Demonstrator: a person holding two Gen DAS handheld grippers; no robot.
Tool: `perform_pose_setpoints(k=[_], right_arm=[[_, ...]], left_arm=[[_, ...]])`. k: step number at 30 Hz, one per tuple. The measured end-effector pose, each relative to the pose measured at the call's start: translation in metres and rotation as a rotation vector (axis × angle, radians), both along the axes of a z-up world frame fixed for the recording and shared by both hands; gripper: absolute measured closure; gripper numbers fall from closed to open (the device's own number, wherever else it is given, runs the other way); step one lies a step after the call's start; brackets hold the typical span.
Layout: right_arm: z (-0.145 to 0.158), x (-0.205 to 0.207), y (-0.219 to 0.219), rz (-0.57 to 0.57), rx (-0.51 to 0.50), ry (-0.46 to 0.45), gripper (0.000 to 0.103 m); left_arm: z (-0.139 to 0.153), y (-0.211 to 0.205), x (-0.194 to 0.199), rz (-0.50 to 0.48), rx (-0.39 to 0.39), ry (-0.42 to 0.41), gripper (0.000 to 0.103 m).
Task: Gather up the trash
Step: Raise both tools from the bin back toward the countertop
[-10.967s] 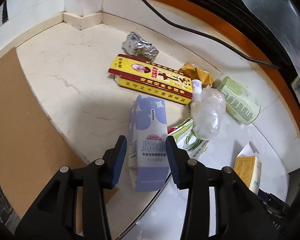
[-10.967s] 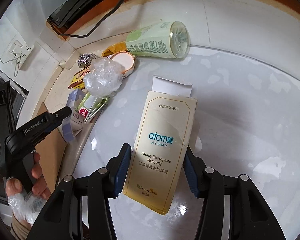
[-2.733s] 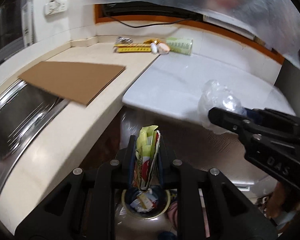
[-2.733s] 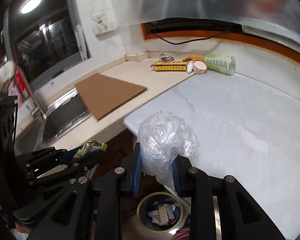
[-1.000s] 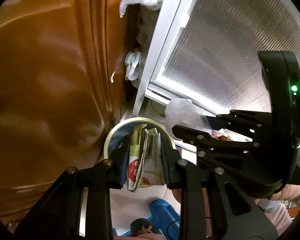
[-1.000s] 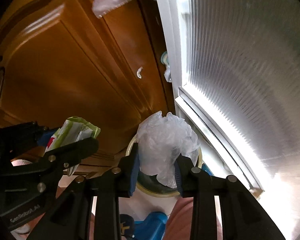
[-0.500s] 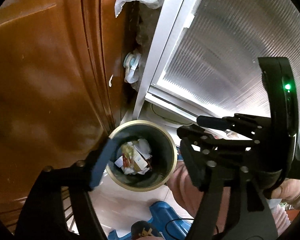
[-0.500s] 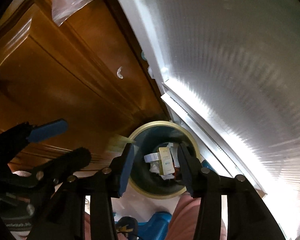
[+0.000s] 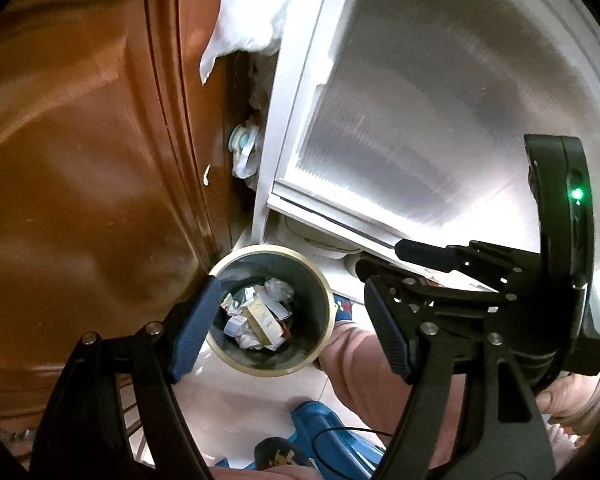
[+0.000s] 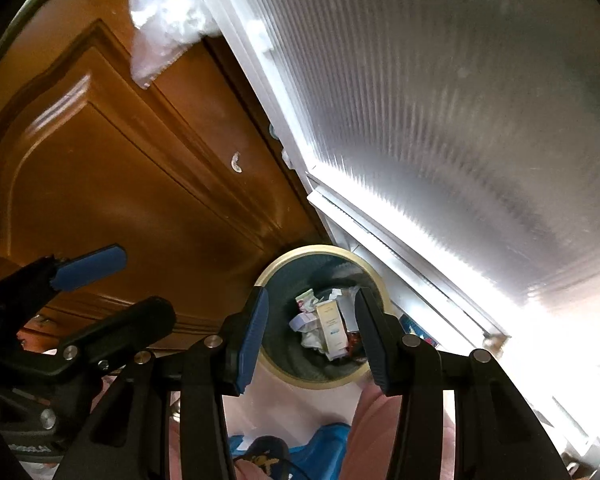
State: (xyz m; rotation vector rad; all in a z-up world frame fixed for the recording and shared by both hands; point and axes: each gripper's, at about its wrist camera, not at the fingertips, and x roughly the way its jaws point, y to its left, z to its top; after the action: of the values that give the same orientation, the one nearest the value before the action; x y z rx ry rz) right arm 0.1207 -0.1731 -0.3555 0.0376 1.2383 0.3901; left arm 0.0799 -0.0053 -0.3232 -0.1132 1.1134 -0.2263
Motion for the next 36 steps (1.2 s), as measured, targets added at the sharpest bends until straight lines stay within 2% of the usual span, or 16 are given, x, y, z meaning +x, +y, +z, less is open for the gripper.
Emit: perform_pose_setpoints(k=[11,19,25,28,32,36], right_arm=[[0.052,-0.036,-0.006,-0.012,0.008,-0.041,0.057],[0.109,-0.061,-0.006,0.027,-0.013,-0.15,0.057],[0.175,-0.073,-0.008,0.042,-0.005,-0.245,0.057],[0.212,-0.075,-0.008,0.045,0.016,-0.286,0.057],[0.268,-0.066,-0.011,0.051,0.048,-0.345,0.057],[0.319,-0.042,-0.016,0.05,0.067,-0.391,0.057]], left_arm=[[0.062,-0.015,-0.044,-0.059,0.024,-0.078,0.032],[0.114,-0.014,-0.062,-0.057,0.055,-0.133,0.032],[0.17,-0.005,-0.069,-0.035,0.035,-0.197,0.032],[0.202,0.002,-0.07,-0.019,0.02,-0.26,0.032],[0.25,0.01,-0.063,0.006,0.02,-0.355,0.032],[0.289,0.014,-0.045,0.005,0.023,-0.402,0.032]])
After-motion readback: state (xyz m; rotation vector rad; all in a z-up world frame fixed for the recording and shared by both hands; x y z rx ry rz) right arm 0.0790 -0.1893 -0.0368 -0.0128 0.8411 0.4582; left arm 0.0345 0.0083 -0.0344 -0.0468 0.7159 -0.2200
